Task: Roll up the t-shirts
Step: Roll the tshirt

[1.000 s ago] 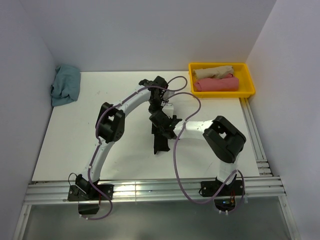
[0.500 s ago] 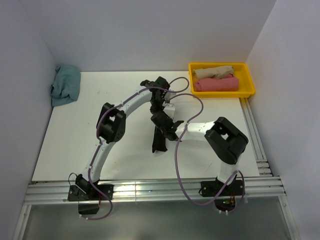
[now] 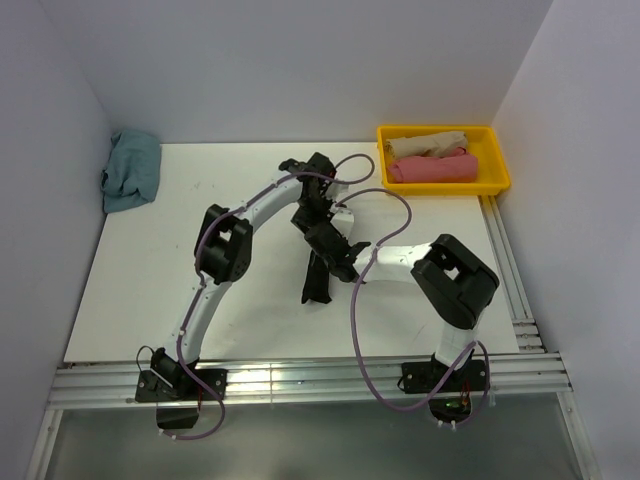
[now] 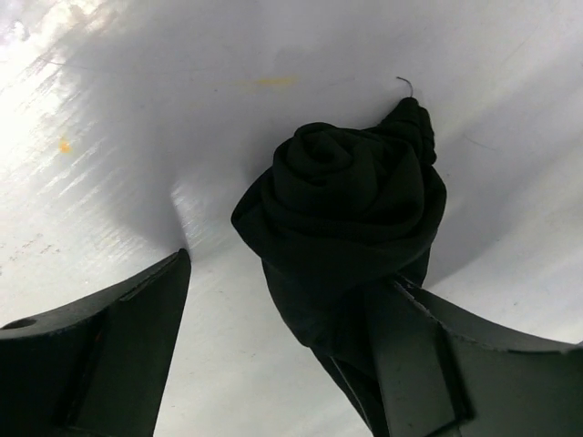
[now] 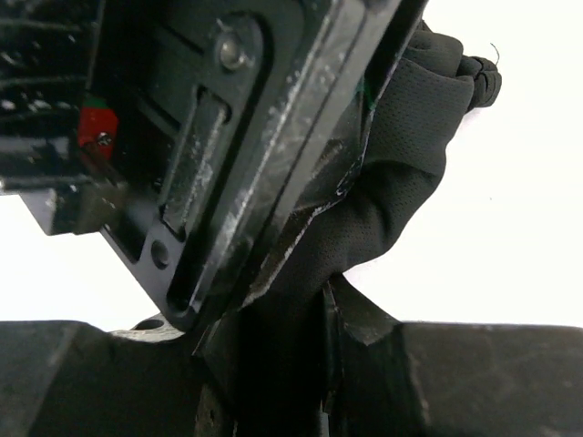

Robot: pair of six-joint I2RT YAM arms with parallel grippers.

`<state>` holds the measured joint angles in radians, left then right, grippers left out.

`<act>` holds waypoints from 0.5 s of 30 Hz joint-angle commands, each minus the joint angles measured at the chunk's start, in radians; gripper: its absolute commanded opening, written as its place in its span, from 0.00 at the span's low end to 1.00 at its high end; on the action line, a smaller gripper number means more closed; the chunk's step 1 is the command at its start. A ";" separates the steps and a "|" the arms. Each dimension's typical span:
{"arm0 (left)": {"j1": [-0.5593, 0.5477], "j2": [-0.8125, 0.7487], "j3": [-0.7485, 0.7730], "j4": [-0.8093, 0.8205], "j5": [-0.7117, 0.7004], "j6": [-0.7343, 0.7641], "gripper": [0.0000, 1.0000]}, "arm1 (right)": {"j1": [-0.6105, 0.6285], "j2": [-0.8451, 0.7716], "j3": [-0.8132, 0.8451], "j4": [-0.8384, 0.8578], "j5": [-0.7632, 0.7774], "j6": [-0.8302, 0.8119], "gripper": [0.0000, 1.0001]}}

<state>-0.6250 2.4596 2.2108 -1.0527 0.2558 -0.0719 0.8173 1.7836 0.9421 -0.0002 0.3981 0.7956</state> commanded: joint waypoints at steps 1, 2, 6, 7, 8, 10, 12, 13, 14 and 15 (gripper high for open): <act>0.008 0.016 0.032 0.046 -0.061 -0.015 0.83 | 0.000 -0.013 -0.023 -0.089 0.018 -0.022 0.00; 0.014 0.015 0.039 0.060 -0.072 -0.020 0.84 | 0.003 -0.016 -0.022 -0.089 0.015 -0.029 0.00; 0.036 0.018 0.066 0.088 -0.157 -0.019 0.85 | 0.005 -0.020 -0.026 -0.087 0.007 -0.045 0.00; 0.044 0.015 0.064 0.098 -0.170 -0.022 0.85 | 0.006 -0.018 -0.026 -0.090 0.010 -0.045 0.00; 0.050 0.006 0.050 0.121 -0.174 -0.031 0.85 | 0.008 -0.018 -0.026 -0.092 0.011 -0.050 0.00; 0.076 0.007 0.055 0.125 -0.170 -0.040 0.84 | 0.009 -0.015 -0.025 -0.096 0.012 -0.053 0.00; 0.091 0.016 0.078 0.128 -0.150 -0.049 0.84 | 0.008 -0.009 -0.025 -0.093 0.005 -0.061 0.00; 0.108 0.016 0.088 0.132 -0.130 -0.052 0.83 | 0.009 -0.006 -0.022 -0.096 0.005 -0.059 0.00; 0.117 0.012 0.090 0.135 -0.127 -0.060 0.83 | 0.010 -0.006 -0.025 -0.095 0.004 -0.059 0.00; 0.131 0.010 0.096 0.146 -0.136 -0.060 0.83 | 0.010 -0.006 -0.026 -0.093 0.004 -0.059 0.00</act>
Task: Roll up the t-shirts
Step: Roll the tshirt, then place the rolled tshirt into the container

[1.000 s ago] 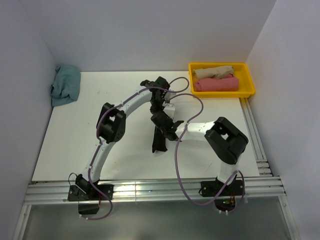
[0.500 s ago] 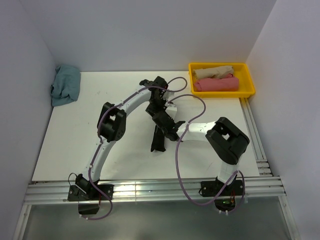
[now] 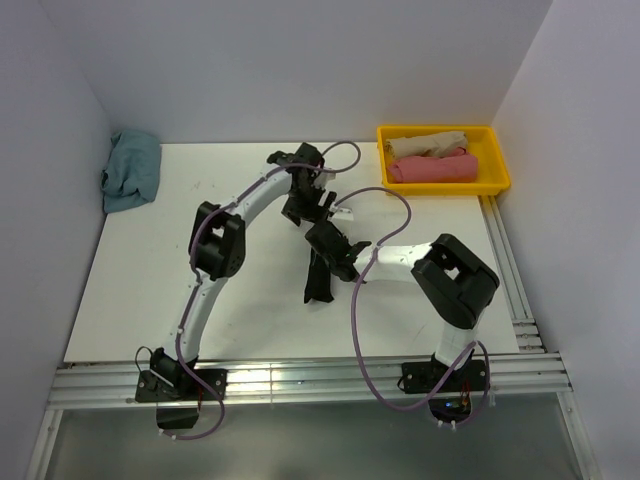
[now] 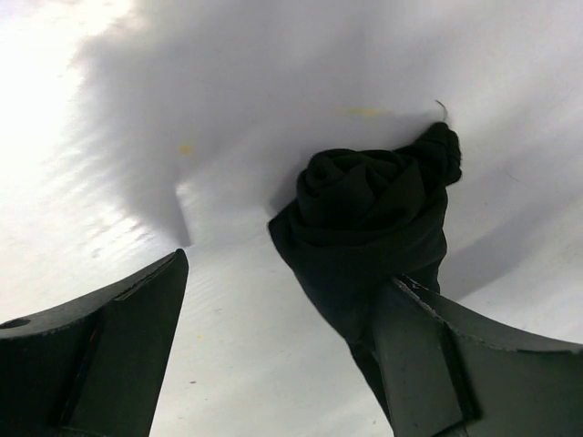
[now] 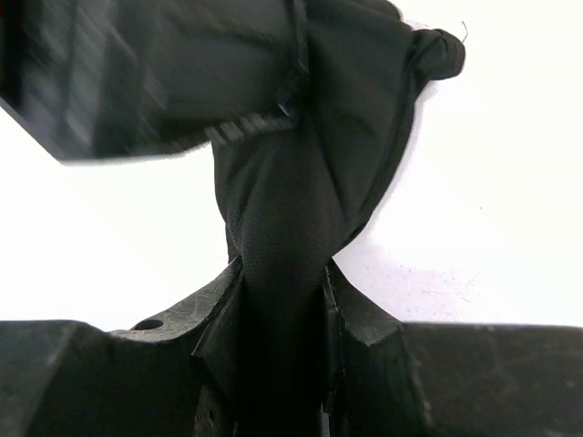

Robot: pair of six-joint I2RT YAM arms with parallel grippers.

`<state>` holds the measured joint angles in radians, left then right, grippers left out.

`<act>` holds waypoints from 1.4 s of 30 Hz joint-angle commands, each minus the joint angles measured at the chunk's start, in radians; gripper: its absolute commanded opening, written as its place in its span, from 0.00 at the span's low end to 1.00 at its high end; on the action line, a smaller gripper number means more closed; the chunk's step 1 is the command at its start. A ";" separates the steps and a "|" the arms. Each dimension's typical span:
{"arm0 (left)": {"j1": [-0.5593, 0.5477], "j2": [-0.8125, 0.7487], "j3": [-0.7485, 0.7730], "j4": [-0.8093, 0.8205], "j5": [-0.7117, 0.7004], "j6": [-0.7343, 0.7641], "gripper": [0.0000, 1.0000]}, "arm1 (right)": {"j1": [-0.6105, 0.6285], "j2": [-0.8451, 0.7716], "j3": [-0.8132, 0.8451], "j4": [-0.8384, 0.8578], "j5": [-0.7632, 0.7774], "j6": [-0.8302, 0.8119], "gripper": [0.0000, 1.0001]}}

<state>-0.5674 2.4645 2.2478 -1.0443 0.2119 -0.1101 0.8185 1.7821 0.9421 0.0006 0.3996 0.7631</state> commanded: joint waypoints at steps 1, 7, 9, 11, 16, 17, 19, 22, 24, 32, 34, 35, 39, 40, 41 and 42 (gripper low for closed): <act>0.081 0.001 0.061 0.147 -0.091 -0.022 0.83 | 0.008 -0.004 -0.026 -0.093 0.001 -0.025 0.00; 0.188 -0.090 0.027 0.260 0.052 -0.071 0.82 | 0.008 0.000 -0.026 -0.087 -0.015 -0.022 0.00; 0.210 -0.113 0.042 0.273 0.079 -0.076 0.82 | 0.007 0.000 -0.031 -0.080 -0.034 -0.015 0.00; 0.238 -0.146 0.032 0.297 0.121 -0.088 0.82 | 0.007 -0.001 -0.029 -0.079 -0.042 -0.008 0.00; 0.308 -0.219 -0.020 0.355 0.259 -0.099 0.81 | 0.008 0.011 -0.020 -0.074 -0.064 -0.002 0.00; 0.314 -0.234 -0.024 0.359 0.262 -0.102 0.81 | 0.007 0.008 -0.026 -0.076 -0.065 0.005 0.00; 0.327 -0.248 -0.022 0.349 0.270 -0.099 0.81 | 0.007 -0.004 -0.032 -0.073 -0.068 0.015 0.00; 0.348 -0.283 -0.045 0.334 0.302 -0.100 0.80 | -0.021 -0.041 -0.039 -0.067 -0.100 0.036 0.00; 0.360 -0.323 -0.069 0.329 0.316 -0.099 0.80 | -0.050 -0.065 -0.029 -0.067 -0.134 0.051 0.00; 0.386 -0.491 -0.212 0.257 0.284 -0.002 0.78 | -0.218 -0.211 0.099 -0.160 -0.100 0.055 0.00; 0.393 -0.527 -0.272 0.263 0.293 0.004 0.78 | -0.254 -0.245 0.124 -0.181 -0.097 0.051 0.00; 0.394 -0.556 -0.290 0.268 0.297 0.010 0.78 | -0.272 -0.256 0.154 -0.191 -0.094 0.045 0.00; 0.394 -0.598 -0.341 0.257 0.311 0.021 0.77 | -0.393 -0.293 0.225 -0.229 -0.070 0.033 0.00; 0.394 -0.602 -0.352 0.254 0.313 0.024 0.77 | -0.419 -0.291 0.242 -0.244 -0.065 0.033 0.00; 0.394 -0.611 -0.359 0.254 0.317 0.024 0.77 | -0.445 -0.290 0.274 -0.251 -0.059 0.033 0.00; 0.394 -0.616 -0.366 0.251 0.323 0.026 0.77 | -0.470 -0.283 0.290 -0.255 -0.059 0.035 0.00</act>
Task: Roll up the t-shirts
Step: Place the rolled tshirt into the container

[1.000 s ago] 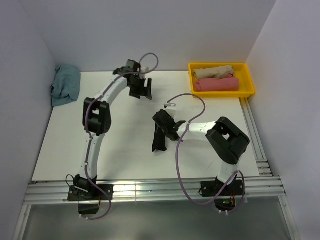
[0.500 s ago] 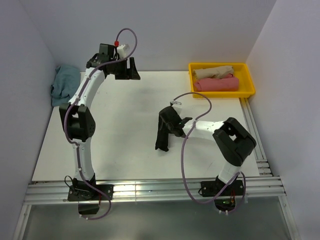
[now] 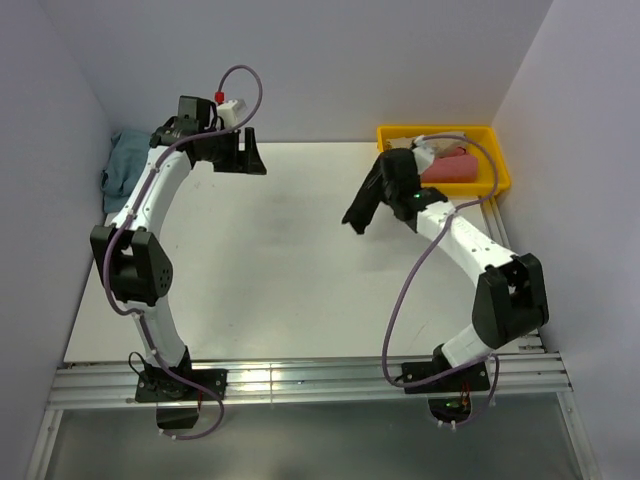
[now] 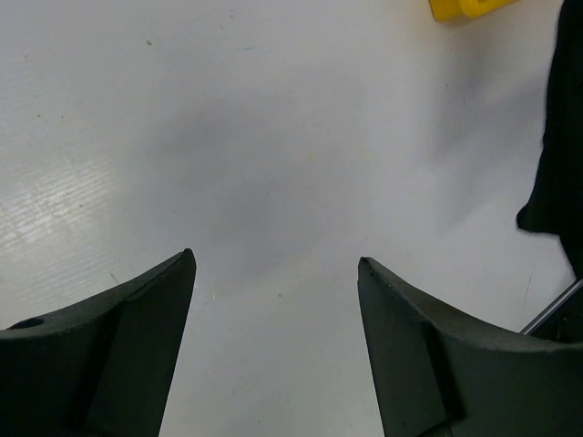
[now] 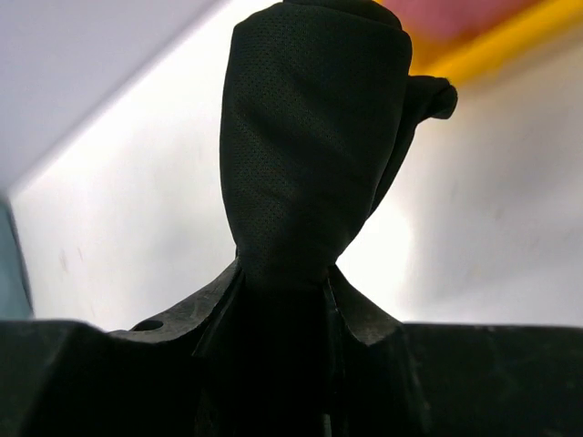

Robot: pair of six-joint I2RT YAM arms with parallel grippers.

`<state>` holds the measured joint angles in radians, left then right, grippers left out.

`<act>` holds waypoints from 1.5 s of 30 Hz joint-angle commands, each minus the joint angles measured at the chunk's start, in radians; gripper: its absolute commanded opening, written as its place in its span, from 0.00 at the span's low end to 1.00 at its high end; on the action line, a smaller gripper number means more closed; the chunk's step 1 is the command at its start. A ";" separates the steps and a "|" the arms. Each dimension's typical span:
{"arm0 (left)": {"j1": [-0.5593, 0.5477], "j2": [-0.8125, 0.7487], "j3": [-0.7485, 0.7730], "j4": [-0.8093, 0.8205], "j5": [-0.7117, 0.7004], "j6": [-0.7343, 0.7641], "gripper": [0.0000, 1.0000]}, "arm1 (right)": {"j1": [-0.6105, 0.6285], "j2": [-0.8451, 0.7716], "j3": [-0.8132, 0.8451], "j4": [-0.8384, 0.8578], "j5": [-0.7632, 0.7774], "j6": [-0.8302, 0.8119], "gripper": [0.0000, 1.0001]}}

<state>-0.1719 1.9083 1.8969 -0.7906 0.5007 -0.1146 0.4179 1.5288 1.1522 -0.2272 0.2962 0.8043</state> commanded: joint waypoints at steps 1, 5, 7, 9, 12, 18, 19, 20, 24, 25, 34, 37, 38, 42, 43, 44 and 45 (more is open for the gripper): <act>-0.001 -0.063 -0.024 -0.004 0.036 0.033 0.77 | -0.124 -0.016 0.095 -0.032 0.043 -0.002 0.00; -0.001 -0.069 -0.028 -0.024 0.033 0.053 0.76 | -0.249 0.036 0.176 -0.018 0.043 0.024 0.00; -0.001 -0.072 -0.039 -0.018 0.036 0.055 0.76 | -0.293 0.089 0.230 -0.008 0.043 0.048 0.00; -0.001 -0.075 -0.048 -0.016 0.042 0.056 0.76 | -0.349 0.163 0.276 0.003 0.040 0.070 0.00; -0.001 -0.071 -0.044 -0.024 0.045 0.066 0.76 | -0.398 0.298 0.400 -0.014 0.060 0.105 0.00; 0.002 -0.057 -0.025 -0.032 0.024 0.104 0.75 | -0.450 0.540 0.636 -0.011 0.095 0.220 0.00; 0.003 -0.055 -0.022 -0.030 0.021 0.104 0.75 | -0.453 0.566 0.676 -0.012 0.116 0.255 0.00; 0.003 -0.049 -0.021 -0.030 0.019 0.108 0.75 | -0.455 0.617 0.696 -0.011 0.118 0.263 0.00; 0.009 -0.029 -0.016 -0.042 0.019 0.162 0.75 | -0.462 0.728 0.805 -0.024 0.127 0.292 0.00; 0.011 -0.026 -0.019 -0.044 0.021 0.168 0.75 | -0.467 0.747 0.837 -0.029 0.123 0.306 0.00; 0.020 0.004 -0.022 -0.038 0.036 0.191 0.74 | -0.476 0.821 0.865 0.045 0.129 0.348 0.00; 0.020 0.017 -0.018 -0.036 0.047 0.188 0.74 | -0.476 0.847 0.876 0.040 0.130 0.369 0.00; 0.020 0.021 -0.018 -0.035 0.050 0.190 0.74 | -0.476 0.850 0.868 0.046 0.132 0.374 0.00; 0.020 0.034 -0.007 -0.032 0.061 0.188 0.74 | -0.478 0.863 0.821 0.095 0.129 0.398 0.00; 0.020 0.035 -0.007 -0.032 0.062 0.190 0.74 | -0.478 0.857 0.805 0.112 0.129 0.404 0.00; 0.020 0.035 -0.007 -0.030 0.067 0.190 0.74 | -0.478 0.855 0.790 0.132 0.120 0.404 0.00; 0.020 0.038 -0.004 -0.032 0.070 0.190 0.74 | -0.478 0.857 0.787 0.144 0.113 0.406 0.00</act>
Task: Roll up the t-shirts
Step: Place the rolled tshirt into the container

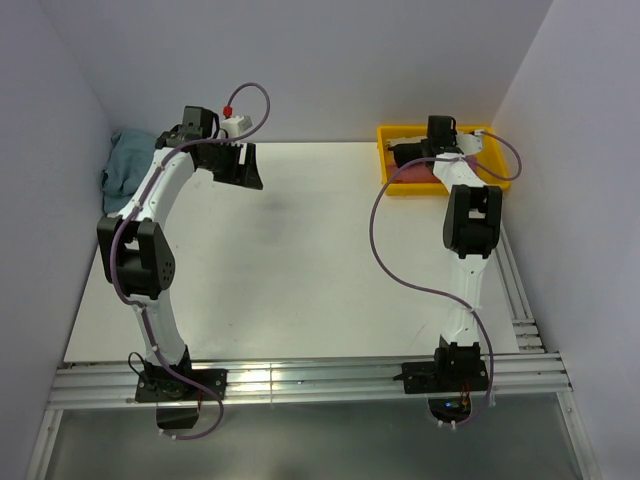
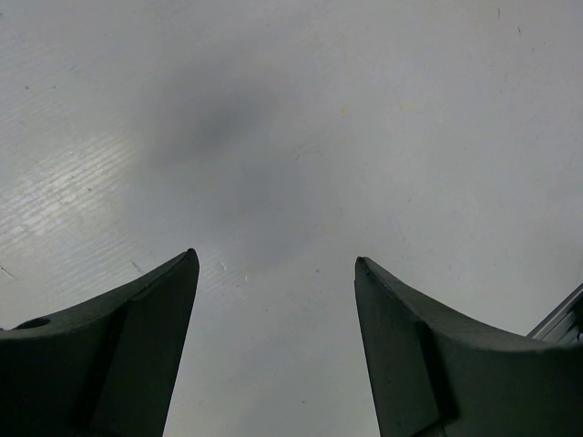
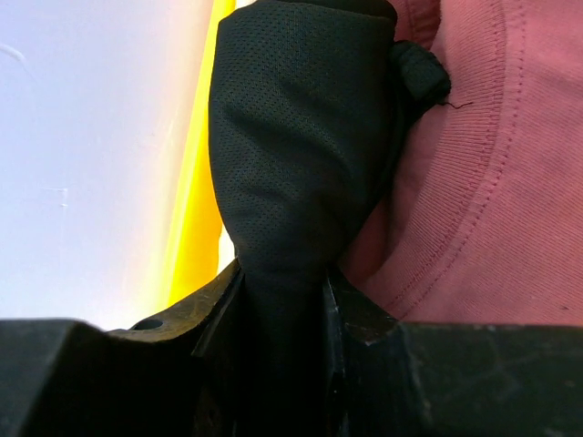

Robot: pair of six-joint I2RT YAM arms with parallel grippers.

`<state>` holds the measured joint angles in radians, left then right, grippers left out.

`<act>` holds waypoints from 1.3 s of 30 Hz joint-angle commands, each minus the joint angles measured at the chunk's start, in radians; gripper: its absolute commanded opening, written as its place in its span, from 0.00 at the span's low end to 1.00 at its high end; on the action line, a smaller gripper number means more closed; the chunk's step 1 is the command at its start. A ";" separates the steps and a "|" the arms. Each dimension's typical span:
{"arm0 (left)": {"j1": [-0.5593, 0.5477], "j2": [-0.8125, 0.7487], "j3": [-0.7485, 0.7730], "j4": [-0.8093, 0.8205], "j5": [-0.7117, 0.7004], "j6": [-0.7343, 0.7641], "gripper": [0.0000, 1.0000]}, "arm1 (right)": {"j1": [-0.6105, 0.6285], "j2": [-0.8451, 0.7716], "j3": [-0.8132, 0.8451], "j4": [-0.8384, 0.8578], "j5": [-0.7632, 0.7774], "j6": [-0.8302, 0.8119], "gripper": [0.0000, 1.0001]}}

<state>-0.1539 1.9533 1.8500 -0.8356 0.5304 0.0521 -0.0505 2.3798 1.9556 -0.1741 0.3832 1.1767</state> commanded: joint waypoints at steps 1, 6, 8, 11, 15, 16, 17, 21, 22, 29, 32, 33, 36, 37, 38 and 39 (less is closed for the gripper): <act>0.002 -0.007 0.044 0.013 0.042 0.025 0.74 | -0.009 0.007 -0.015 0.094 0.025 0.032 0.02; 0.002 -0.004 0.048 0.010 0.052 0.023 0.74 | -0.011 0.002 0.005 0.070 -0.007 0.037 0.35; 0.002 -0.005 0.052 0.013 0.054 0.023 0.74 | -0.012 -0.001 0.017 0.052 -0.027 0.041 0.46; 0.002 -0.004 0.067 0.012 0.057 0.022 0.74 | -0.018 -0.013 0.025 0.021 -0.053 0.049 0.56; 0.002 0.002 0.084 0.003 0.062 0.020 0.74 | -0.026 -0.028 0.020 0.010 -0.095 0.058 0.61; 0.002 0.002 0.084 0.004 0.059 0.019 0.74 | -0.028 -0.030 0.020 0.004 -0.102 0.061 0.62; 0.002 0.002 0.089 0.006 0.059 0.017 0.74 | -0.032 -0.033 0.016 0.013 -0.109 0.060 0.62; 0.002 0.007 0.095 0.007 0.059 0.008 0.74 | -0.044 -0.050 -0.009 0.018 -0.159 0.069 0.64; 0.002 0.009 0.095 0.007 0.059 0.006 0.74 | -0.048 -0.059 -0.014 0.019 -0.170 0.072 0.65; 0.002 0.029 0.121 0.006 0.065 -0.015 0.74 | -0.061 -0.068 0.040 -0.053 -0.207 0.090 0.68; 0.002 0.036 0.130 0.007 0.068 -0.023 0.74 | -0.066 -0.068 0.058 -0.079 -0.214 0.104 0.75; 0.002 0.038 0.130 0.009 0.068 -0.027 0.74 | -0.068 -0.065 0.075 -0.105 -0.217 0.107 0.77; 0.002 0.042 0.132 0.012 0.068 -0.032 0.74 | -0.071 -0.059 0.121 -0.162 -0.213 0.109 0.82; 0.002 0.044 0.132 0.013 0.068 -0.032 0.74 | -0.071 -0.057 0.134 -0.175 -0.210 0.109 0.83; 0.002 0.045 0.133 0.013 0.068 -0.035 0.74 | -0.071 -0.053 0.163 -0.195 -0.205 0.110 0.83; 0.002 0.047 0.133 0.012 0.069 -0.035 0.74 | -0.072 -0.047 0.173 -0.229 -0.202 0.109 0.83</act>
<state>-0.1539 1.9984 1.9377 -0.8356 0.5671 0.0296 -0.1112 2.3756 2.0468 -0.3157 0.1669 1.2743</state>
